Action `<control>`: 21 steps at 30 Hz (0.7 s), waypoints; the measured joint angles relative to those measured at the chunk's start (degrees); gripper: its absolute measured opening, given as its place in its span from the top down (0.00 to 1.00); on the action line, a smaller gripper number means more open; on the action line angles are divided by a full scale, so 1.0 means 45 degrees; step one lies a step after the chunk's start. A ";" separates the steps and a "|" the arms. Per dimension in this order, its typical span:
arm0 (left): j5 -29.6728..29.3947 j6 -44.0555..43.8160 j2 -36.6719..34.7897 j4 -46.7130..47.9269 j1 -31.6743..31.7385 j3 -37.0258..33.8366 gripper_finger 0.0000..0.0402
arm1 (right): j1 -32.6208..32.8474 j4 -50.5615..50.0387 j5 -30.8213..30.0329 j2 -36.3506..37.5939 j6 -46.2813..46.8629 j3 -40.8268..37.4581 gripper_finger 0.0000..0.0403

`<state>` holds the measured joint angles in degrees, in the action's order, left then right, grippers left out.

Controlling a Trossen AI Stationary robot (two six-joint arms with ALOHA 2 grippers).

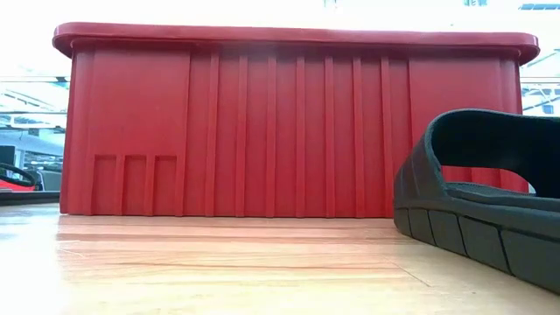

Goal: Pick and place slides into bin
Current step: Put the black slide into the red bin

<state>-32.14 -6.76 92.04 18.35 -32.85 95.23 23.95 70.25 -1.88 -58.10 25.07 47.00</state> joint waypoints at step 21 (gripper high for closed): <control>0.1045 -0.1645 0.5546 0.2043 -0.0541 0.4981 0.50 | 0.2716 0.0164 -0.0964 -0.1036 -0.0412 0.0005 0.68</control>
<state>-27.44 -14.16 117.00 27.54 -35.28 117.64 36.17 70.99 -6.22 -62.76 23.22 47.03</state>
